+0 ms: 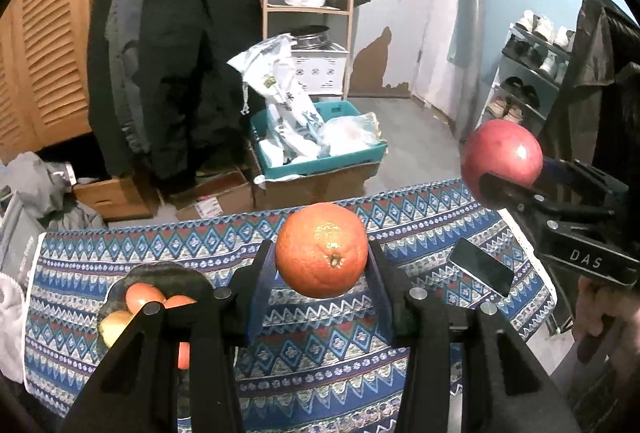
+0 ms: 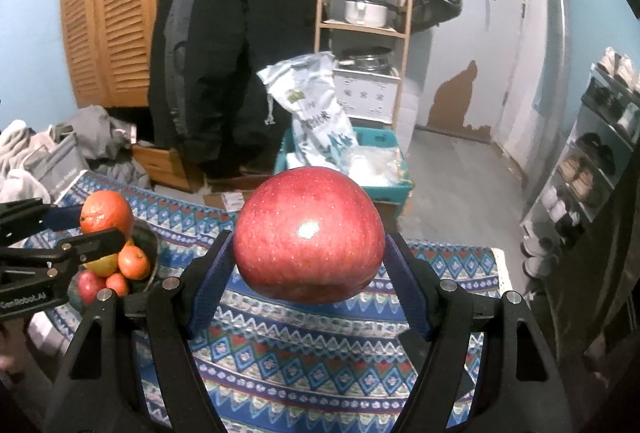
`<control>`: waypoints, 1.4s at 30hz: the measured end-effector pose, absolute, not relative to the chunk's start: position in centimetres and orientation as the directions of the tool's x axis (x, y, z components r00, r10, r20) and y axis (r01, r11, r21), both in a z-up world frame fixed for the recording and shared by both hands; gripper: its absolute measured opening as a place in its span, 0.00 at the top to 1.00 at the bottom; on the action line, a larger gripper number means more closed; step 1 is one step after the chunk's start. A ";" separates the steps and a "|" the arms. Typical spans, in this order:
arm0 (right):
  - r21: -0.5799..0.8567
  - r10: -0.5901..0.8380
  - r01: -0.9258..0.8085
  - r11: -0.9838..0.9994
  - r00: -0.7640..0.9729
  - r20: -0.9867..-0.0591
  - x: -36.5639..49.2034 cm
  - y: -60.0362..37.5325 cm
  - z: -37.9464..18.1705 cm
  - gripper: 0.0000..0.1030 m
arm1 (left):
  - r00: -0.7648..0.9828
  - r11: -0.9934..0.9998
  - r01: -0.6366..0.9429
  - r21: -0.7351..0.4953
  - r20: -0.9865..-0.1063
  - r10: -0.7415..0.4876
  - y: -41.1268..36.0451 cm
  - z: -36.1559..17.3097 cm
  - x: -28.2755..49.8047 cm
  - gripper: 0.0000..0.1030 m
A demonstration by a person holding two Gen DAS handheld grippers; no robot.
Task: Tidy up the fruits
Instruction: 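Carry the tangerine with the left tool toward the glass bowl while the right tool carries the apple, then lower the tangerine into the bowl and open the left tool while the right tool releases the apple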
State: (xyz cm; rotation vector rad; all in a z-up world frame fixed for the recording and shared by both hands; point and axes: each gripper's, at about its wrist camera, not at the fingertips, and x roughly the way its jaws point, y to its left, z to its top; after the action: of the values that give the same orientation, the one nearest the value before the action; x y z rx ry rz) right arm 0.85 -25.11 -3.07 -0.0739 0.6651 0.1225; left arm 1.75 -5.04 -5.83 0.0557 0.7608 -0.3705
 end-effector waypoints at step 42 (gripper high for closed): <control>0.097 0.333 -0.413 0.906 0.550 -0.766 7.9 -6.8 -11.3 0.27 | 0.569 0.996 0.045 -0.078 -0.817 -0.089 8.9 -15.8 2.4 0.56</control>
State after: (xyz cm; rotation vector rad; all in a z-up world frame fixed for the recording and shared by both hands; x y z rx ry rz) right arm 7.86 -6.84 -11.35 -0.0980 0.8844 0.4421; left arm 2.36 8.93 -15.76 -0.0500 0.9618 -0.0788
